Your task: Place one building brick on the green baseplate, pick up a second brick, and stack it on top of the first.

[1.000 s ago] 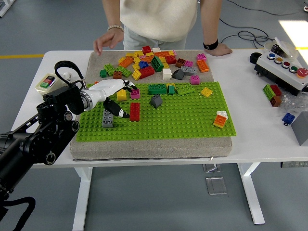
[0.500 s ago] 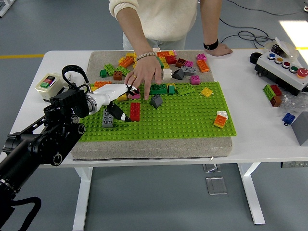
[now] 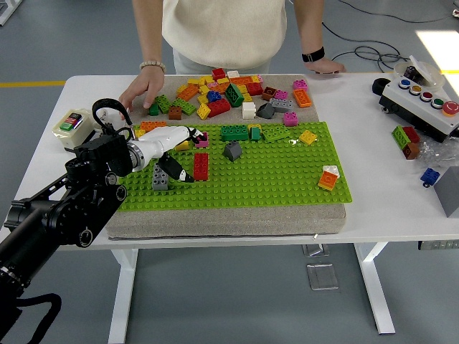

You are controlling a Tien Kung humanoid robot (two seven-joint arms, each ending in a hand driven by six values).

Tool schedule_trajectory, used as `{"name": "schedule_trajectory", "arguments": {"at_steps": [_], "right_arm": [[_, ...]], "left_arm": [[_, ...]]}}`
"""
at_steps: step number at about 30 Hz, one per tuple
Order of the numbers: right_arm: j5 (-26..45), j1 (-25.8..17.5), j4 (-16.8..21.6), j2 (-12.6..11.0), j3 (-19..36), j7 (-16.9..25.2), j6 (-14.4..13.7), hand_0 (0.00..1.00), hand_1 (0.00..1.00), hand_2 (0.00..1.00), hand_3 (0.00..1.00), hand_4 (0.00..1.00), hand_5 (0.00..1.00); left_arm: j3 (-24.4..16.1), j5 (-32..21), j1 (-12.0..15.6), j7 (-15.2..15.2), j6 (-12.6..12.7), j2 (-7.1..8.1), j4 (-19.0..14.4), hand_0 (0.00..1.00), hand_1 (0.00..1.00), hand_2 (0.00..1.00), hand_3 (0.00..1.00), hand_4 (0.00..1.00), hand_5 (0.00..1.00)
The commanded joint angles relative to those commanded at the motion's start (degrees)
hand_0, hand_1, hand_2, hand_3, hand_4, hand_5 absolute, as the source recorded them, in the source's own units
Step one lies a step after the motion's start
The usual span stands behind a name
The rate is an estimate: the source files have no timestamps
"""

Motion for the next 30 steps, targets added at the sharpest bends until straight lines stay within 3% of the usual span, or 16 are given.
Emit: {"name": "schedule_trajectory", "arguments": {"at_steps": [14,30], "right_arm": [[-0.1,-0.2,0.0,0.1,0.1,0.1,0.0,0.758,0.685,0.731,0.754,0.998,0.501],[-0.1,-0.1,0.0,0.1,0.5,0.0,0.0,0.758,0.685,0.731,0.754,0.998,0.502]], "left_arm": [[-0.2,-0.6,0.7,0.3,-1.2,0.98,-2.1,0.94,0.837,0.789,0.831,0.998,0.111],[0.7,-1.0,-0.1,0.2,-1.0,0.37,-0.5,0.94,0.837,0.794,0.828,0.998,0.113]]}}
